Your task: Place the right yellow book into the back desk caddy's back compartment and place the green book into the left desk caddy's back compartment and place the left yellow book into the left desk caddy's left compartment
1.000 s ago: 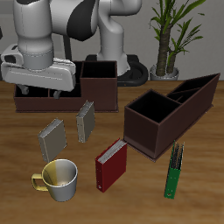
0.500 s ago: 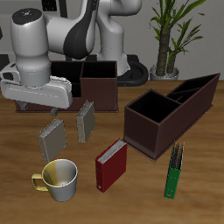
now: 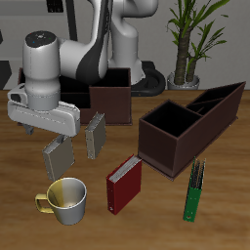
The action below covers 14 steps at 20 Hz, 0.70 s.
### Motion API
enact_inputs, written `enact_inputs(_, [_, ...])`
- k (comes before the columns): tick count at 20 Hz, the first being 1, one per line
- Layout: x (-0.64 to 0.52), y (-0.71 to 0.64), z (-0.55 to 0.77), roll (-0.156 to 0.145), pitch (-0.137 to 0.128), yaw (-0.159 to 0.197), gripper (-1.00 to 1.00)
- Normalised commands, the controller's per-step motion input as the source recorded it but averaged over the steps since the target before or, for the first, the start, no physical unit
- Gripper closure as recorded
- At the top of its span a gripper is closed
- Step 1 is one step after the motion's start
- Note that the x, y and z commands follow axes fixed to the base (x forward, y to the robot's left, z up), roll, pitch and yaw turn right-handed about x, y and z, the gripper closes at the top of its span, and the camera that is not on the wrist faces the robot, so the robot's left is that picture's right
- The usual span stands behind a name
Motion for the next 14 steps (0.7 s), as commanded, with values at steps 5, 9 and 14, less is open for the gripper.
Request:
enact_inputs(5, [-0.12, -0.01, -0.30, -0.009, -0.015, -0.040, -1.00])
enact_inputs(9, [0.10, 0.01, -0.25, -0.015, 0.045, -0.045, -1.00])
enact_inputs(14, [0.13, 0.06, -0.17, 0.025, 0.048, -0.026, -1.00])
